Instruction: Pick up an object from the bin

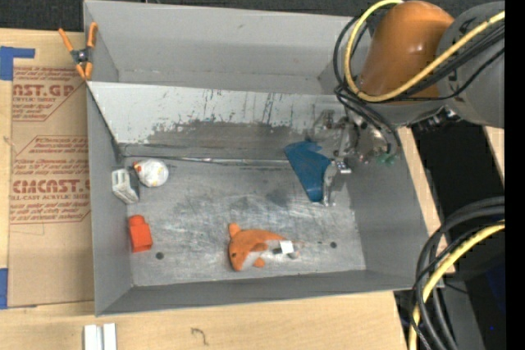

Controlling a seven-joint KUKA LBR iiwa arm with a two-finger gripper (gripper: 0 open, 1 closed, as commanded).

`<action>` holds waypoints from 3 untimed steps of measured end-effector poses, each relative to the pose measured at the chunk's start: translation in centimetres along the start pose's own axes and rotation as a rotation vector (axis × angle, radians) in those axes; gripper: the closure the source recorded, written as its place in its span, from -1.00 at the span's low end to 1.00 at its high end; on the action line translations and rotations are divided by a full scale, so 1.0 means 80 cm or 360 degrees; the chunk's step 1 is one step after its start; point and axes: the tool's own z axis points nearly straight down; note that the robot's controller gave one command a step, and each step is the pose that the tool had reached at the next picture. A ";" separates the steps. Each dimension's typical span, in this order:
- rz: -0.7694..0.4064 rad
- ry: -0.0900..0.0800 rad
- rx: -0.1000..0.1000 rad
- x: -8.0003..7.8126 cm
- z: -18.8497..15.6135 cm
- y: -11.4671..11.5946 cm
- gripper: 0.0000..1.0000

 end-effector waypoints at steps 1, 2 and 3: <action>-0.0010 -0.0004 0.0007 0.005 0.116 -0.005 1.00; -0.0011 -0.0004 0.0007 0.005 0.116 -0.005 1.00; -0.0122 -0.0006 0.0007 0.008 0.100 0.014 1.00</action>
Offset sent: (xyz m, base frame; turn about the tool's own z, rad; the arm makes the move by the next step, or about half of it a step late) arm 0.0000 0.0000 0.0000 0.0000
